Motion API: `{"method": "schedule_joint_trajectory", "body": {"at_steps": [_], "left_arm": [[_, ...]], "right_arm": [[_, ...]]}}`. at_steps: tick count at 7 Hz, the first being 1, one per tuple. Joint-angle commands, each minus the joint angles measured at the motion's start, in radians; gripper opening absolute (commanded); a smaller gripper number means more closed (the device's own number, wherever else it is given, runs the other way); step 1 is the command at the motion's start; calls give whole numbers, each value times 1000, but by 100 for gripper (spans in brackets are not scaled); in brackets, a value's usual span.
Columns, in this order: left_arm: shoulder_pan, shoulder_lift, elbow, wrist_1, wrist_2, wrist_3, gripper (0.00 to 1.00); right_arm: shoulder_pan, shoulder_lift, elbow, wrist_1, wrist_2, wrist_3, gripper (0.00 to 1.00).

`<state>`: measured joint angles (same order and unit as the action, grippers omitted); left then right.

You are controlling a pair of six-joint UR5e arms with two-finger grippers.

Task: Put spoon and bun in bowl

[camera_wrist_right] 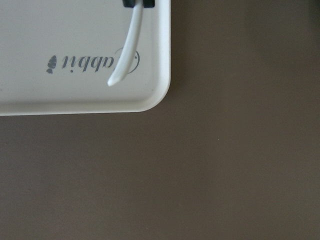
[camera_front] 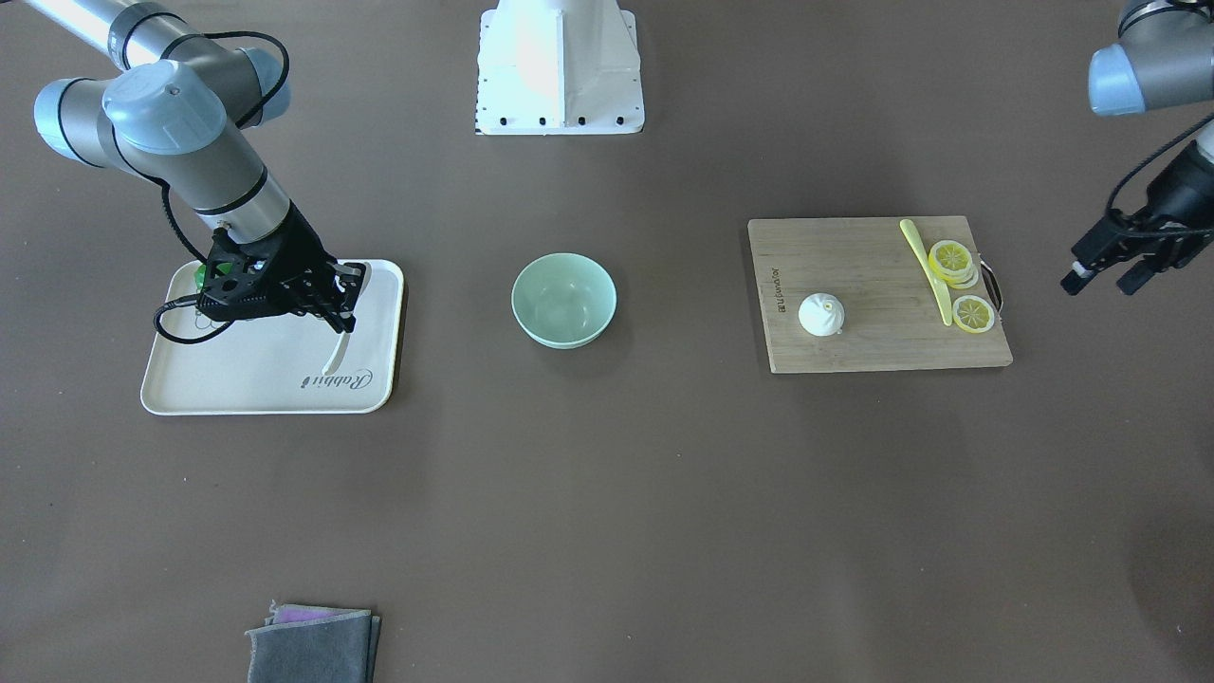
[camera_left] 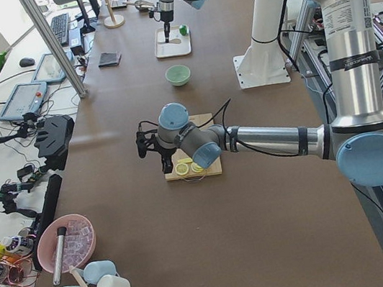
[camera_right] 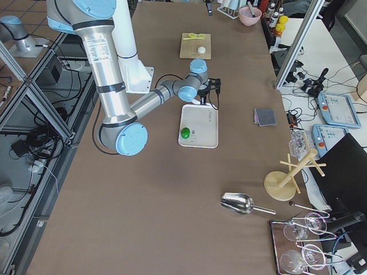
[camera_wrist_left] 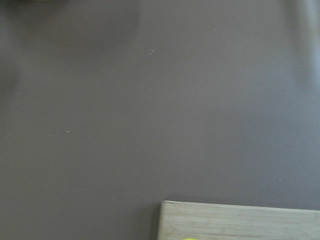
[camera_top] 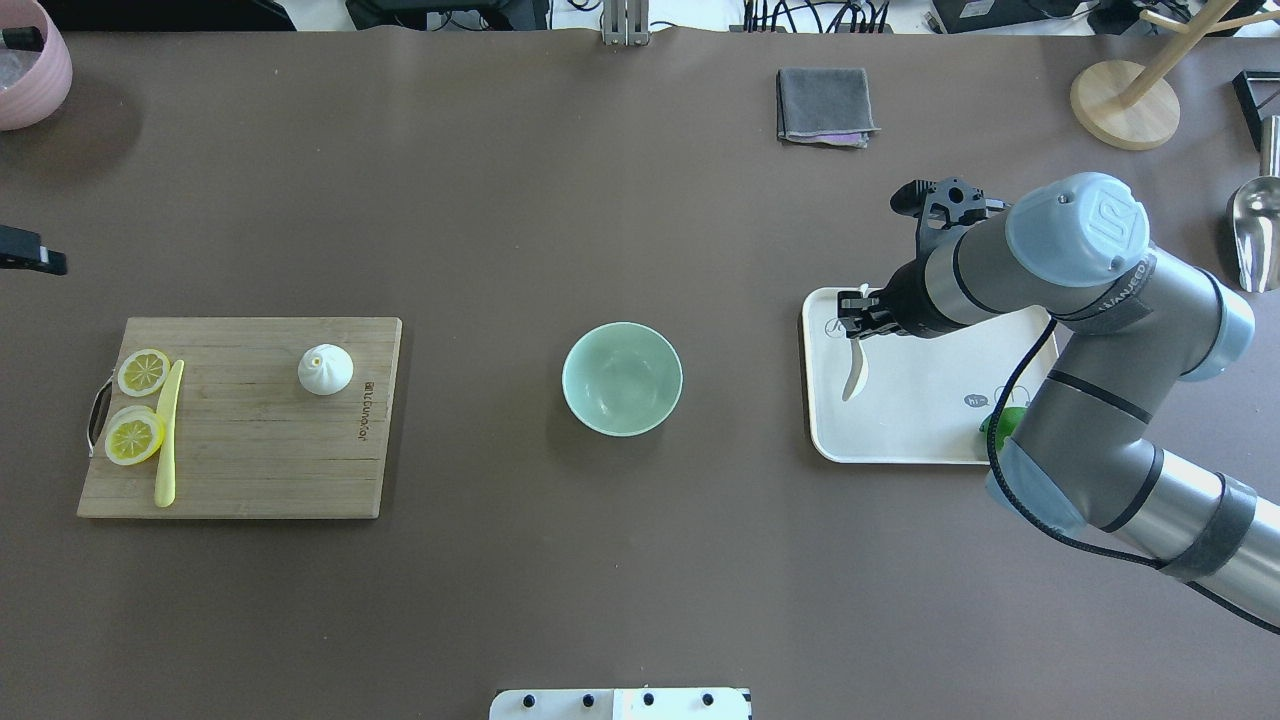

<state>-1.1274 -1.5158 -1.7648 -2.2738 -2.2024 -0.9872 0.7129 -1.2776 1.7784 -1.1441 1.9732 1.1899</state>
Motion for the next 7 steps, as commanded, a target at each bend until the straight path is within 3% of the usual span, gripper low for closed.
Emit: {"method": "schedule_joint_trajectory", "body": {"at_steps": [1,2,3,6,7], "left_arm": [[214,-90,-42,55,172,-160,87],[286,-146,-91,223,255,-168,84],[311,-221,-97,322,266,-169,82],[468,-244,-53,338,378,-168,74],[485,-260,-45,338,385,-169,66]], "right_arm": [[-1,9,-1,0,-2,11,0],[-1,9,-1,0,-2,13,0],[0,9,-2,0,-4,11,0],[0,11,-7,0,-2,11,0],[3,11,-7,0,-1,11,0]]}}
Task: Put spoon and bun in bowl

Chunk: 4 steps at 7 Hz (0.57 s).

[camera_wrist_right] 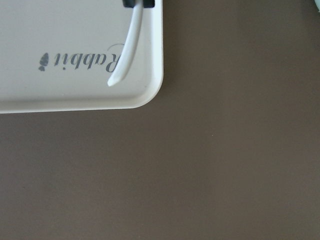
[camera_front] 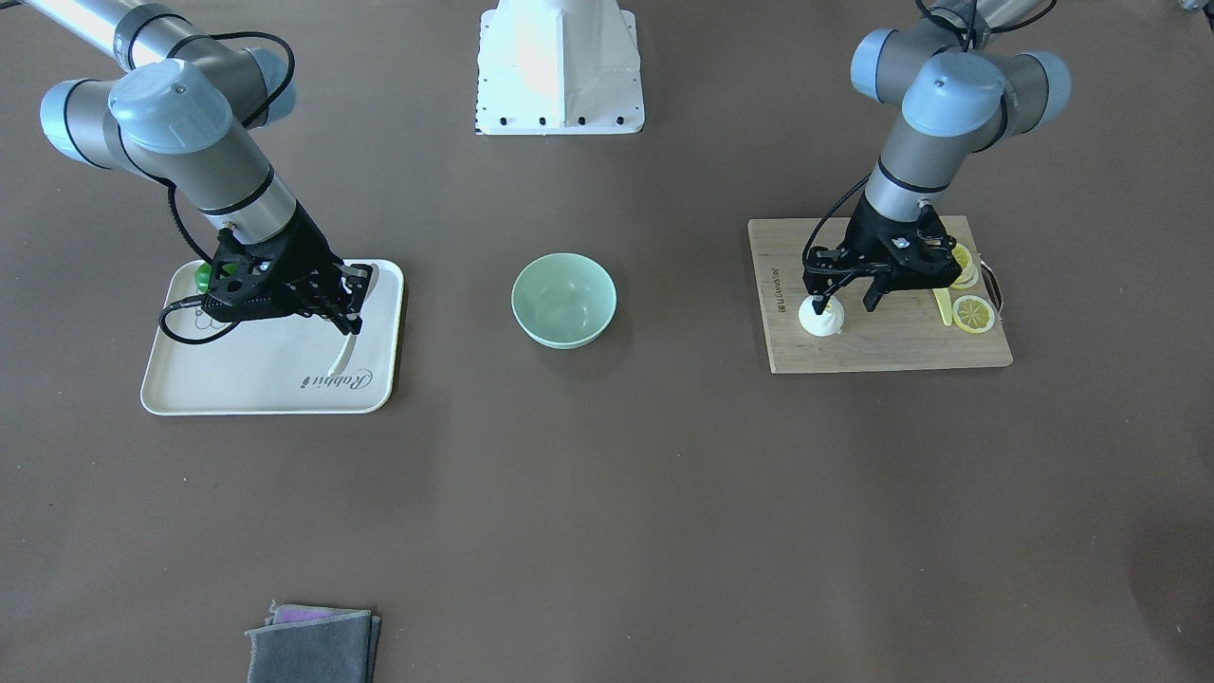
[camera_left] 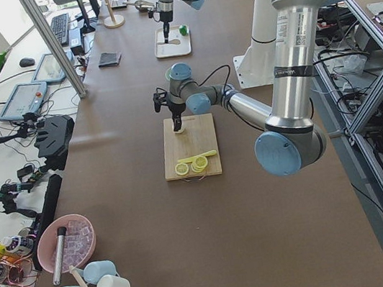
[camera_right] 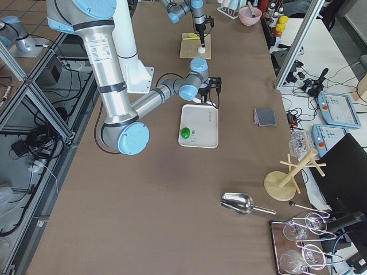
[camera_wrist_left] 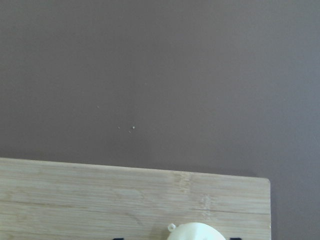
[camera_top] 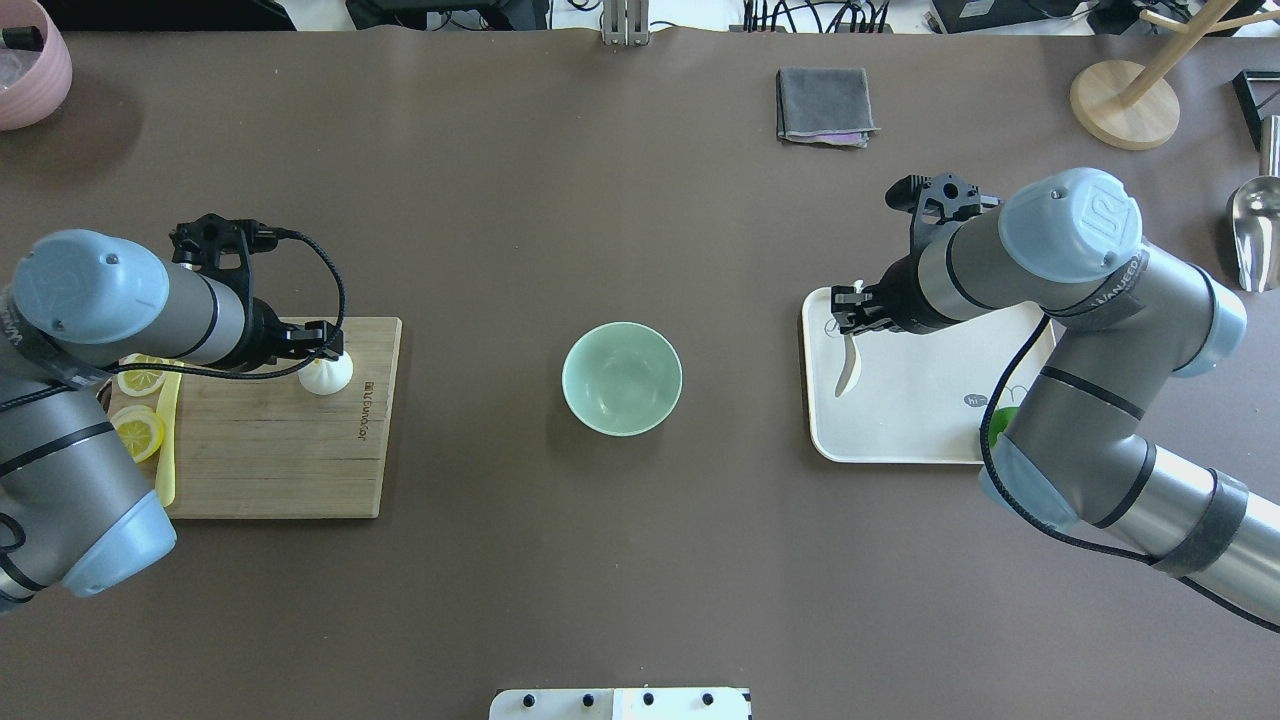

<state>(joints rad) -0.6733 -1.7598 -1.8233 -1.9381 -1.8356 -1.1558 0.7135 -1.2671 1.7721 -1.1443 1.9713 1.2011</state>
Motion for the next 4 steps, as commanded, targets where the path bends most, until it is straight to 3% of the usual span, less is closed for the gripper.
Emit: {"method": "schedule_joint_trajectory", "body": {"at_steps": [1,2,3,4], "left_arm": [[31,-21,21,2,18,-2,46],[31,-23,24,2,18,-2,30],[31,-30,15,1,13,-4,0],[31,-97,1,4,6,-10,0]], "right_arm": [[4,0,3,0,1,0,0],[4,0,3,0,3,0,0],[3,6,7,0,3,2,0],[1,38,7,0,3,36,0]]}}
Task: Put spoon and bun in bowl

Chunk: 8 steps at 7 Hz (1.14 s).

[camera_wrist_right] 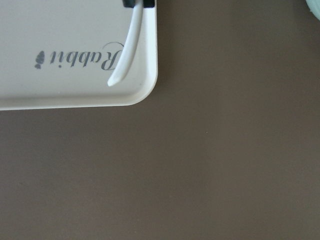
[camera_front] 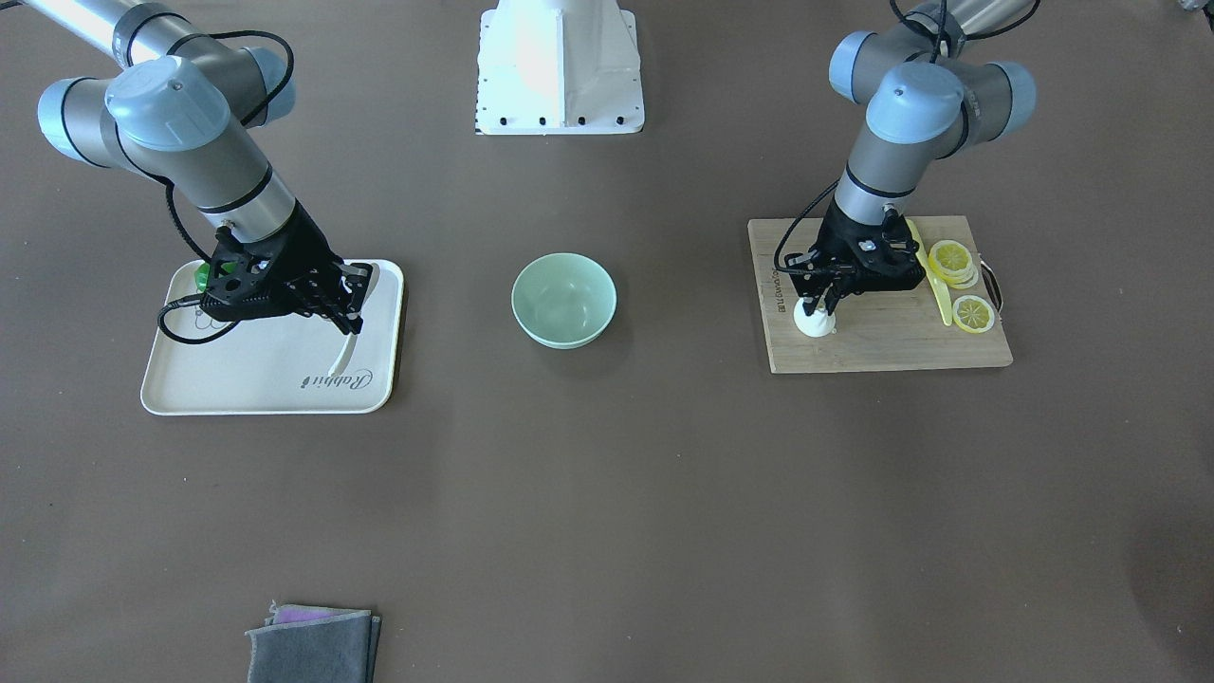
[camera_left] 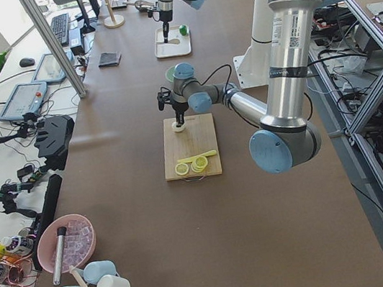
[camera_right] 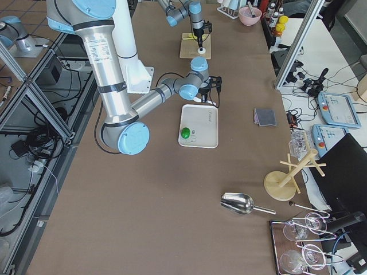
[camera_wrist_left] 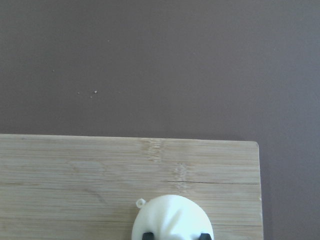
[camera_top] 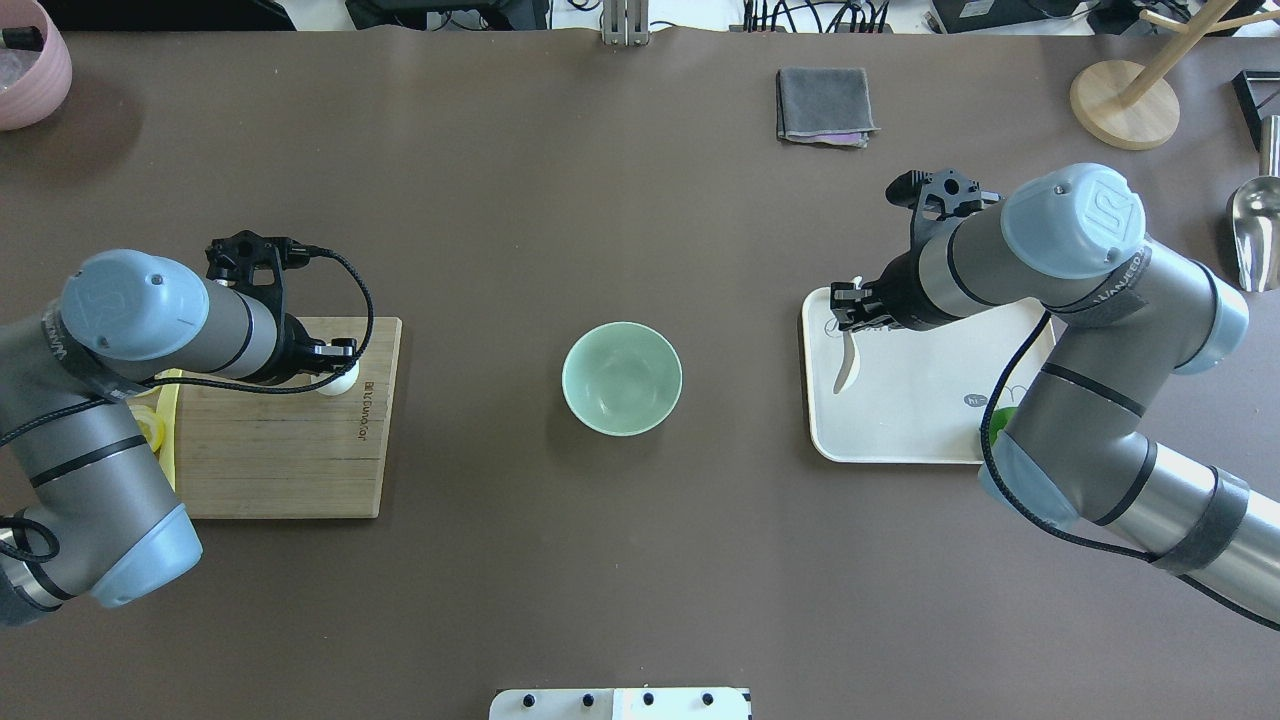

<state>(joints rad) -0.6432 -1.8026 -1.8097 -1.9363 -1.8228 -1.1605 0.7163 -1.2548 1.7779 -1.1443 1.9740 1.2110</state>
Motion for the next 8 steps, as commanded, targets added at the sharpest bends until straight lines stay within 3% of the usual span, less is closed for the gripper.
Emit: {"method": "schedule_joint_trajectory", "body": {"at_steps": [1,3,4,5,6,7,8], "left_arm": [[4,-146,-19,3,-10,-58,0],[65,-272,-2,5,-4,-192,0],[94,-332,24,5,2,-241,0],[115,-383,67,5,11,-275,0],[155,-391,78,3,58,-277,9],[180,-403,85,0,85,-274,83],[185,-420,99,2,85,-272,98]], "right_arm": [[-14,75,2,-2,-1,112,0],[-84,162,-4,-2,-45,233,0],[-136,201,-12,-15,-119,242,0],[-158,247,-17,-85,-147,248,0],[-170,256,-20,-98,-159,249,0],[-176,256,-35,-97,-176,249,84],[-175,256,-46,-89,-181,248,100]]}}
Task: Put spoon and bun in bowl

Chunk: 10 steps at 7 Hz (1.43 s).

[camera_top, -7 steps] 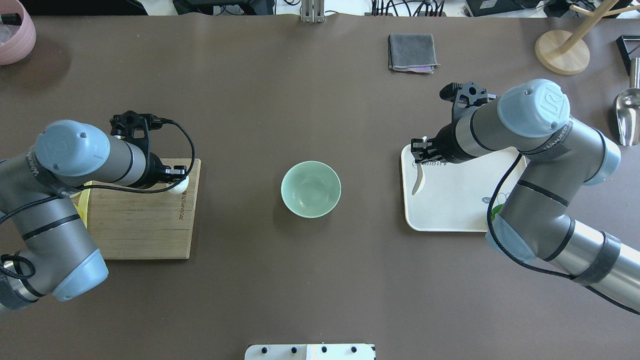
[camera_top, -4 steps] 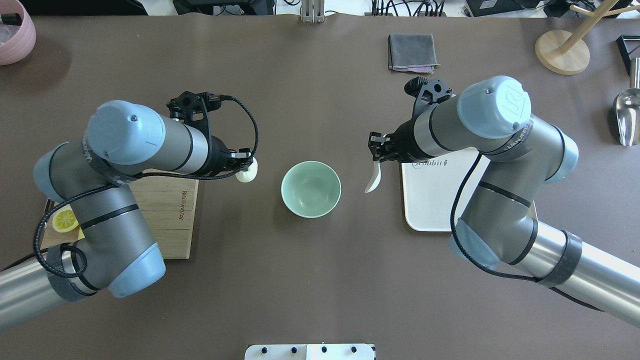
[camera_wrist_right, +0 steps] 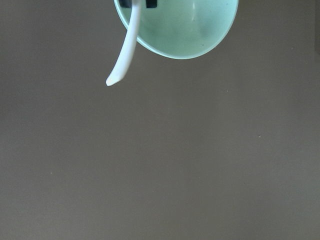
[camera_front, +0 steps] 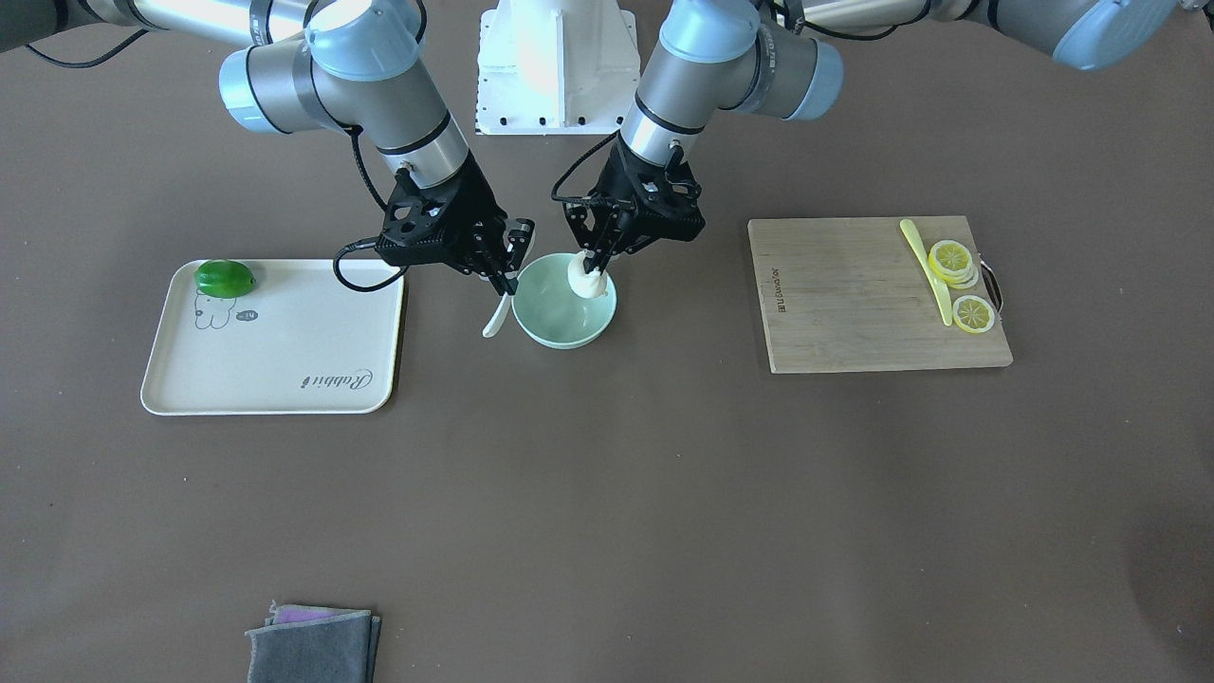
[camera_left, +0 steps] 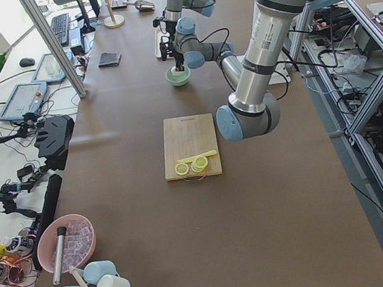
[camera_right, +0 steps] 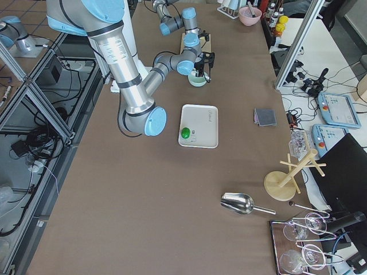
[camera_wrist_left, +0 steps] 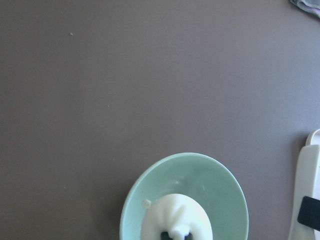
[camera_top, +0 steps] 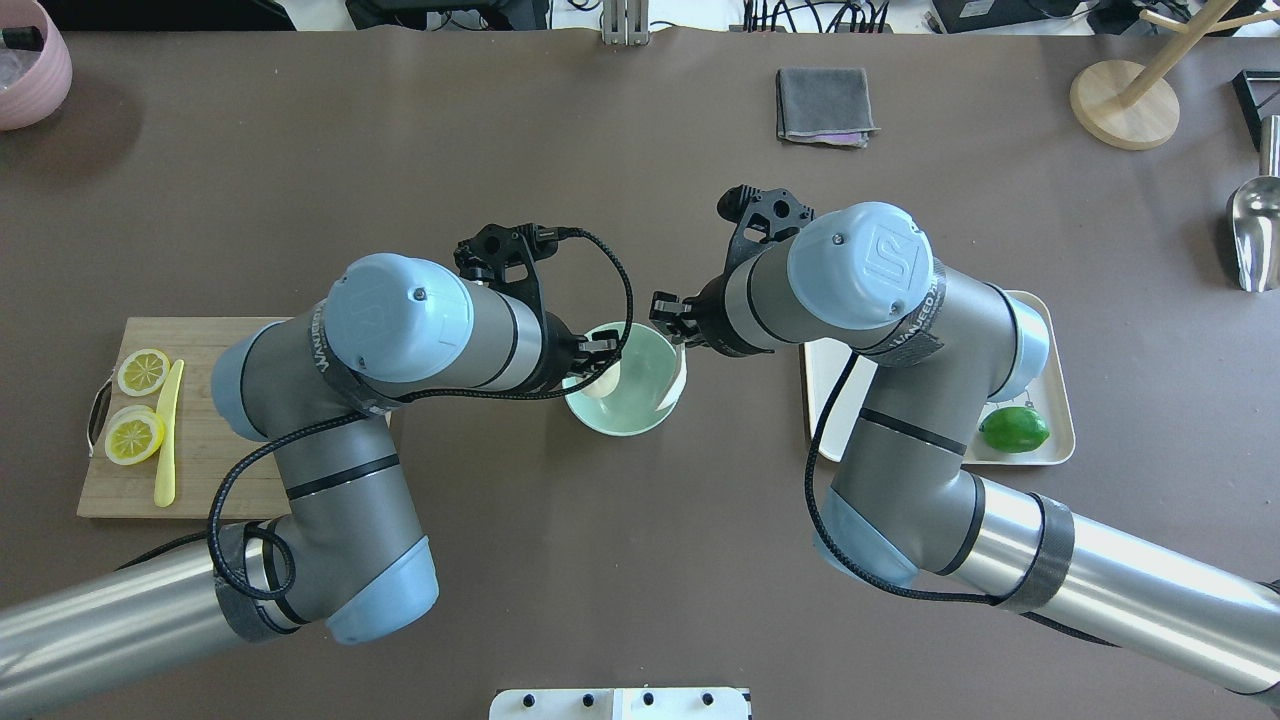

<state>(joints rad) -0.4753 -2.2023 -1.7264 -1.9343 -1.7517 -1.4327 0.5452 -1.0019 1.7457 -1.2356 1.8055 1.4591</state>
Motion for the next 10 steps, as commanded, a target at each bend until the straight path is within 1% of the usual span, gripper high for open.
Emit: {"method": "schedule_joint_trajectory", "body": {"at_steps": [1,3,4,5,6,7,8,9,10], "left_arm": [[17,-20,13,0,9,6,98],[15,-20,7,0,5,24,98],[14,-17,2,1,3,24,98],[11,-1,-27,3,3,26,98],[-2,50,-79,3,-30,53,98],[-43,99,-135,3,-66,93,98],[-101,137,-163,3,-128,106,98],[-183,165,-176,1,-214,173,98],[-288,211,-180,1,-314,270,98]], "right_arm": [[-1,3,-14,5,-12,0,100],[27,6,-12,-1,4,-2,100],[66,6,-11,-5,74,-2,100],[105,2,-11,-7,122,-5,100],[149,-6,-12,-8,174,-14,100],[182,-27,-12,-7,219,-20,100],[215,-68,-9,-1,253,-54,100],[260,-108,-6,1,300,-139,100],[327,-172,-3,5,354,-236,100]]}}
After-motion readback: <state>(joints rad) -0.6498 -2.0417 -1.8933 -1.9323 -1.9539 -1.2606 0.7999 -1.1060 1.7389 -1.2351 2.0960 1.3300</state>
